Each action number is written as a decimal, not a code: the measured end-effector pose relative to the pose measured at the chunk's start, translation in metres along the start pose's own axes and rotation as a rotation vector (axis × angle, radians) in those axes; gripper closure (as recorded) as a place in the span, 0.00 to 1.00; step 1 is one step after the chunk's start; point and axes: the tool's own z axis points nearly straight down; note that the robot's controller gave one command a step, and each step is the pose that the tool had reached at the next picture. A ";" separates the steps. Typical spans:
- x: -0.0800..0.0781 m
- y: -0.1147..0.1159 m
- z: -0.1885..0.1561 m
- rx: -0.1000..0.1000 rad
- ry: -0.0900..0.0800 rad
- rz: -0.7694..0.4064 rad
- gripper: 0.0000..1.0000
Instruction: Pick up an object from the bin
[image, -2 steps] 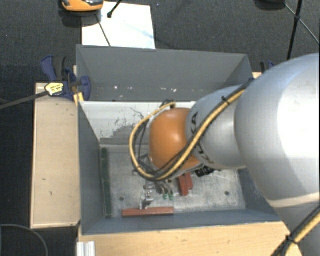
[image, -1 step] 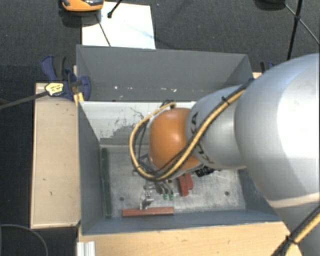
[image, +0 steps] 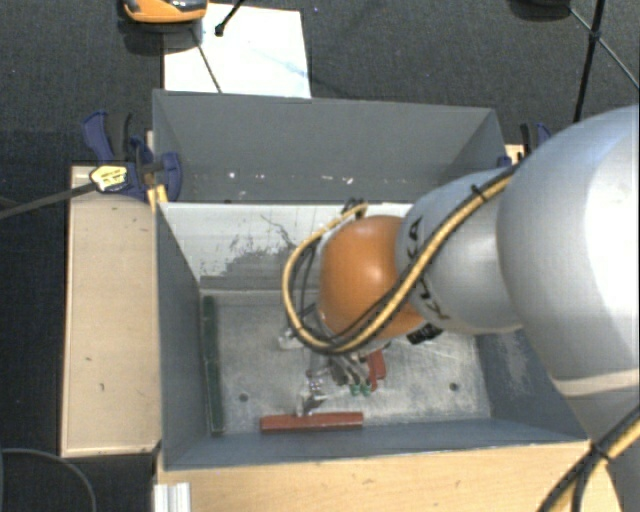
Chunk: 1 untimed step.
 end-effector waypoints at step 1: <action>-0.021 -0.043 0.005 0.002 0.003 -0.087 0.00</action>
Offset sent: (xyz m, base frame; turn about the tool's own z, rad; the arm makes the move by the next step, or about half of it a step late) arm 0.0143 -0.0797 -0.0083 -0.0027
